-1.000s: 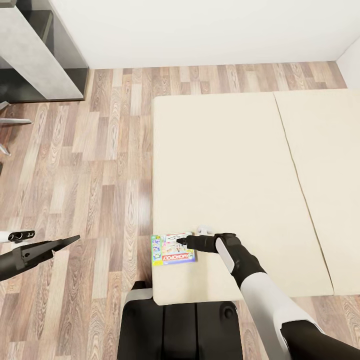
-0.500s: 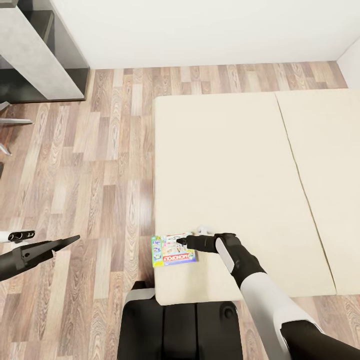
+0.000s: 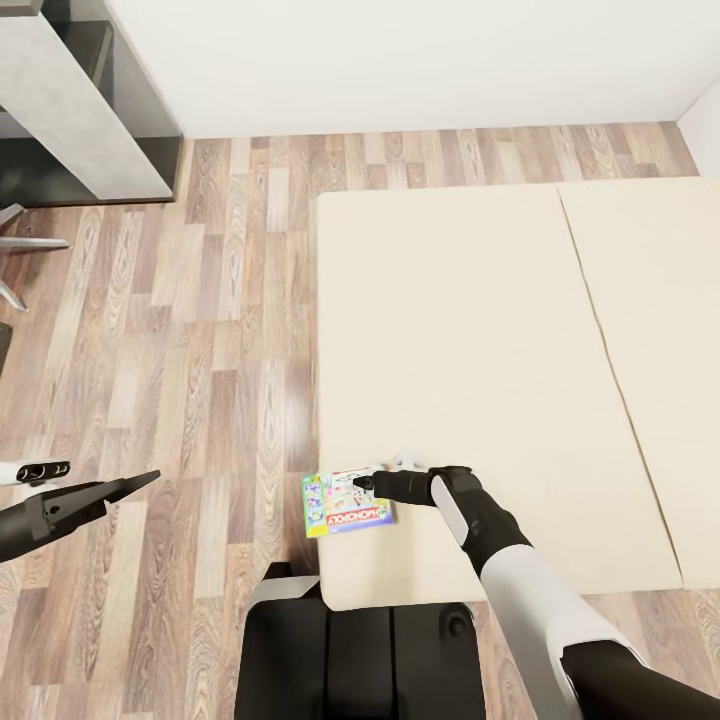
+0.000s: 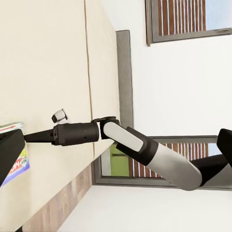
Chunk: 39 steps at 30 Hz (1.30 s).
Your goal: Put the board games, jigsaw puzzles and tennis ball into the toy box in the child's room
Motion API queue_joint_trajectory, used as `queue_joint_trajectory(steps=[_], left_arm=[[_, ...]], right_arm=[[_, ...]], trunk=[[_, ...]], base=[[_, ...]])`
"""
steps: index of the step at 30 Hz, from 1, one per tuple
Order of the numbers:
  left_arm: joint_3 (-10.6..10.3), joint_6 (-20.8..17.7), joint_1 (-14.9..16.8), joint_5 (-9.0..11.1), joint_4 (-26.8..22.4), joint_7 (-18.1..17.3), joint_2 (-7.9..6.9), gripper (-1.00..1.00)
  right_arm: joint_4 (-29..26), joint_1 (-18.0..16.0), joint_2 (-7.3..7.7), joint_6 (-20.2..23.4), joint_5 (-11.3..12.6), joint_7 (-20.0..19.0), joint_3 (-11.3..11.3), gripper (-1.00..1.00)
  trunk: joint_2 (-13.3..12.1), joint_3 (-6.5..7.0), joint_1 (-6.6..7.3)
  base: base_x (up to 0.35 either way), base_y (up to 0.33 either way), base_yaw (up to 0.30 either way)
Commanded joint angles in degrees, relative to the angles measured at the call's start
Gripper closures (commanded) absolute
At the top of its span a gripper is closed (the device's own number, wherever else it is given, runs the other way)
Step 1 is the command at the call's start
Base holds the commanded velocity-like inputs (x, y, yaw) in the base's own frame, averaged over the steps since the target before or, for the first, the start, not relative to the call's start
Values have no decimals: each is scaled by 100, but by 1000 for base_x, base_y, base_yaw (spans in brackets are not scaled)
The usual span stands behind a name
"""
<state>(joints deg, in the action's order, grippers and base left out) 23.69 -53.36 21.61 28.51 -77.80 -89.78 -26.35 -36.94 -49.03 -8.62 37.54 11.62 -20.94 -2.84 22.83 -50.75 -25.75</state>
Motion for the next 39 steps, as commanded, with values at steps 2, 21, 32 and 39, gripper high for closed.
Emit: queue_joint_trajectory(steps=[2,21,32,39], left_arm=[[0,-61,1,-3,0,-22,-2,-100],[-3,-61,1,-3,0,-22,-2,-100],[-4,-61,1,-3,1,-22,-2,-100],[-4,-61,1,-3,0,-22,-2,-100]], right_arm=[[-6,-1,1,32,34,11,-6,-100],[-6,-1,2,29,34,11,-6,-100],[-6,-1,4,30,35,11,-6,-100],[-53,-10,24,37,26,6,8,-100]], trunk=[[9,-6,-3],[9,-6,-3],[9,-6,-3],[9,-6,-3]], base=[[0,20,0],[0,32,0],[0,2,0],[0,0,0]])
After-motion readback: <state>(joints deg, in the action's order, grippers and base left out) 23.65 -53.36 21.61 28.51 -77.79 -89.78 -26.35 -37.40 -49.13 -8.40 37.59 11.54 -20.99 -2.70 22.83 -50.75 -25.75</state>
